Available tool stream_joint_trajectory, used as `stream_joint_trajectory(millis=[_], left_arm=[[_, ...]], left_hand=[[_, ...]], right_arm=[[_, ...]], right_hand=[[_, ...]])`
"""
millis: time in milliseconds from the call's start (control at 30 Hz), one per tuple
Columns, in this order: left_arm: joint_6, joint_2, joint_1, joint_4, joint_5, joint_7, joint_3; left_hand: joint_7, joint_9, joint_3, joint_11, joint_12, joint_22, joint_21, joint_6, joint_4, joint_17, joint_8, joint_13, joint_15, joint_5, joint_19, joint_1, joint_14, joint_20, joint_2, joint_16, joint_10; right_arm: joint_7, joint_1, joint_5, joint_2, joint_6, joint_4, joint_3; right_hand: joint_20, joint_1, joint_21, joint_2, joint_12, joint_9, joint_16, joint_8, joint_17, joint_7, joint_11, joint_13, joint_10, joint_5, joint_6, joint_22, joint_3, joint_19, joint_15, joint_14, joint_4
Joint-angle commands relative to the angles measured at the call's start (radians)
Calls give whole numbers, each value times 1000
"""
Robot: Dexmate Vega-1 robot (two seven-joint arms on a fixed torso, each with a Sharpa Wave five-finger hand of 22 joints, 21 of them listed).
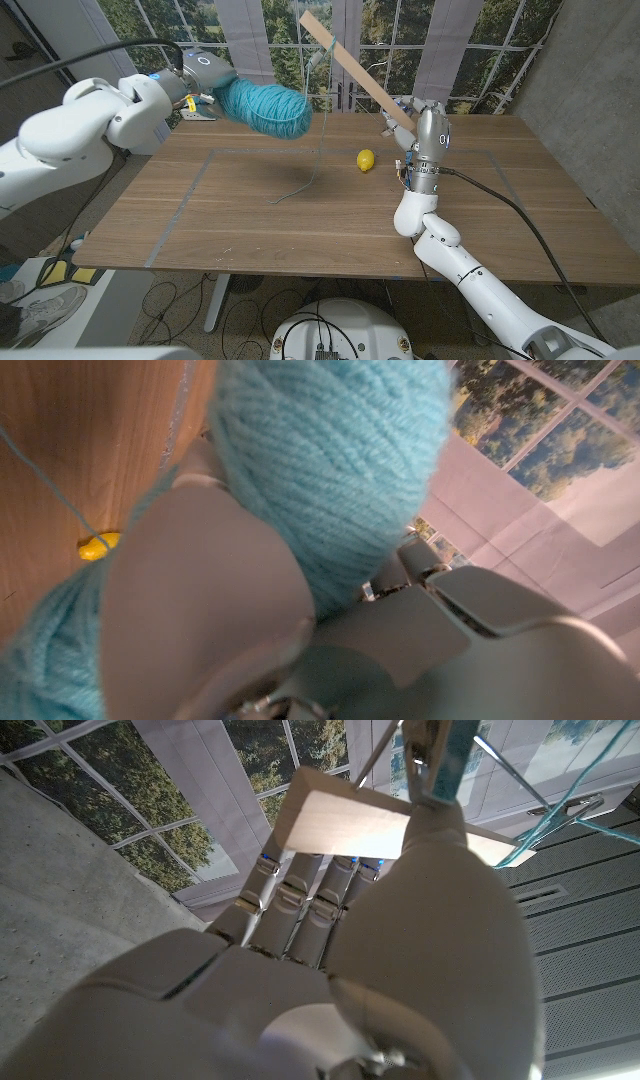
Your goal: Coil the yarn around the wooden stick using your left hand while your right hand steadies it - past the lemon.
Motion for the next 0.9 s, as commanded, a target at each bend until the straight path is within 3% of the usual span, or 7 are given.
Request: stream_joint_trajectory(millis=[33,300,533,700,900], left_arm=[[-105,-1,-65,-73,9,-22,87],[-135,-17,-92,-114,-21,-76,79],[-82,-4,-21,-191,-4,-161,-44],[-93,-48,58,-222,-21,-203,-158],[-100,-64,51,-249,-11,-291,-189]], left_hand=[[-4,5,1,-46,0,0,8,44,6,129,3,4,-267,5,-6,200,248,-129,214,0,47],[-5,5,1,-44,-1,-1,11,44,6,131,1,6,-267,6,-8,200,249,-130,214,-2,47],[-5,5,0,-43,-2,-3,14,45,6,132,0,7,-267,6,-9,199,248,-130,214,-4,48],[-4,6,0,-44,-3,-4,17,45,6,133,-2,8,-267,6,-11,199,249,-130,214,-5,50],[-5,6,-1,-45,-4,-5,19,44,6,135,-3,9,-267,7,-12,200,249,-129,214,-7,49]], right_arm=[[0,14,17,-9,-23,20,-11],[0,12,6,-45,-94,22,-40],[0,4,90,-59,-106,34,-37],[0,-7,115,-48,-91,40,-14],[0,-4,145,-56,-77,39,-16]], right_hand=[[-96,191,5,191,6,0,-2,1,2,-31,4,5,3,4,44,1,-1,-4,-80,6,5],[-96,193,8,190,4,1,-3,0,2,-31,4,4,4,4,45,0,-2,-5,-80,6,6],[-96,193,9,191,3,2,-3,-1,2,-32,4,5,4,4,45,0,-3,-5,-80,6,6],[-96,194,11,191,3,4,-4,-2,2,-33,4,7,4,4,44,0,-4,-6,-80,6,7],[-97,196,13,192,1,4,-4,-5,2,-32,6,6,4,4,44,0,-5,-7,-80,6,8]])
